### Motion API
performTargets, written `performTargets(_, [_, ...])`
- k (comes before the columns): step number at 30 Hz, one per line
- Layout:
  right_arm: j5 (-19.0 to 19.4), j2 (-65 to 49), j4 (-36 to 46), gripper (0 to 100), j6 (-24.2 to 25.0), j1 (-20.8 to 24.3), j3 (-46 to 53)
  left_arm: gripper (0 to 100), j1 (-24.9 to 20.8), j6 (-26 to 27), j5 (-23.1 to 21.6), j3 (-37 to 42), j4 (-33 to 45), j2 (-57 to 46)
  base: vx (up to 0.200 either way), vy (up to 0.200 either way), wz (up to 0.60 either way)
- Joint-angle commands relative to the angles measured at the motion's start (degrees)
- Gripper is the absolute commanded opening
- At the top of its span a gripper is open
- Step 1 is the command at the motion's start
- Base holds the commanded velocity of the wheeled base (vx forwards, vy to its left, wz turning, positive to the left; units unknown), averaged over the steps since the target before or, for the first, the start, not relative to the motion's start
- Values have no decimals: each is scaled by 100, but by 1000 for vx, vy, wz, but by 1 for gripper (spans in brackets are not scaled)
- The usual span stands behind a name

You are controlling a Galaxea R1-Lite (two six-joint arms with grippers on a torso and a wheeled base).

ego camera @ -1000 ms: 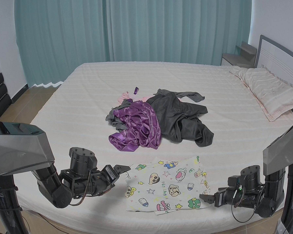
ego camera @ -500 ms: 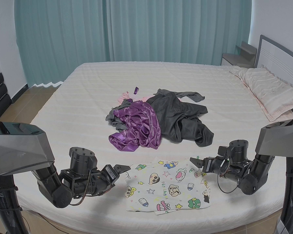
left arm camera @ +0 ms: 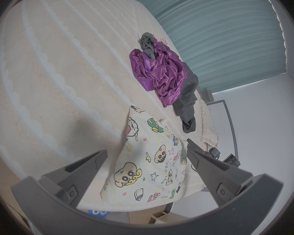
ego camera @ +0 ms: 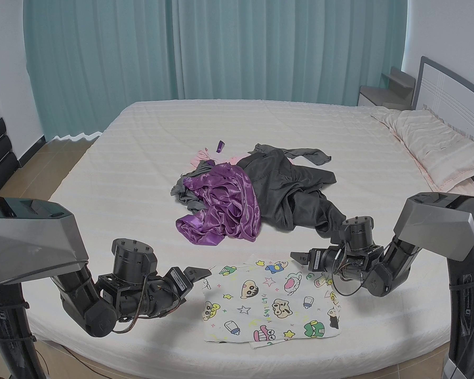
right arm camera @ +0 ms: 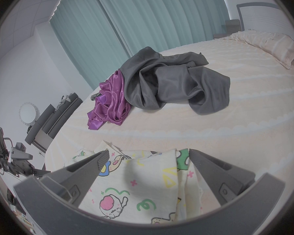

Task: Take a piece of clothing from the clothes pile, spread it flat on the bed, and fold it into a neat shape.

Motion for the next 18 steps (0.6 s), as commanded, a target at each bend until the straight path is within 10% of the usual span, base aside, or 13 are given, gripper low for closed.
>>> performTargets(1, [8, 68, 44, 100, 12, 30, -61, 100, -2, 3, -1, 2, -2, 10, 0, 0, 0])
performTargets(2, [8, 77, 70, 0, 12, 39, -79, 100, -2, 3, -1, 2, -2, 10, 0, 0, 0])
performTargets(18, [-484, -81, 430, 0, -6, -304, -281, 100, 7, -6, 8, -16, -2, 19, 0, 0, 0])
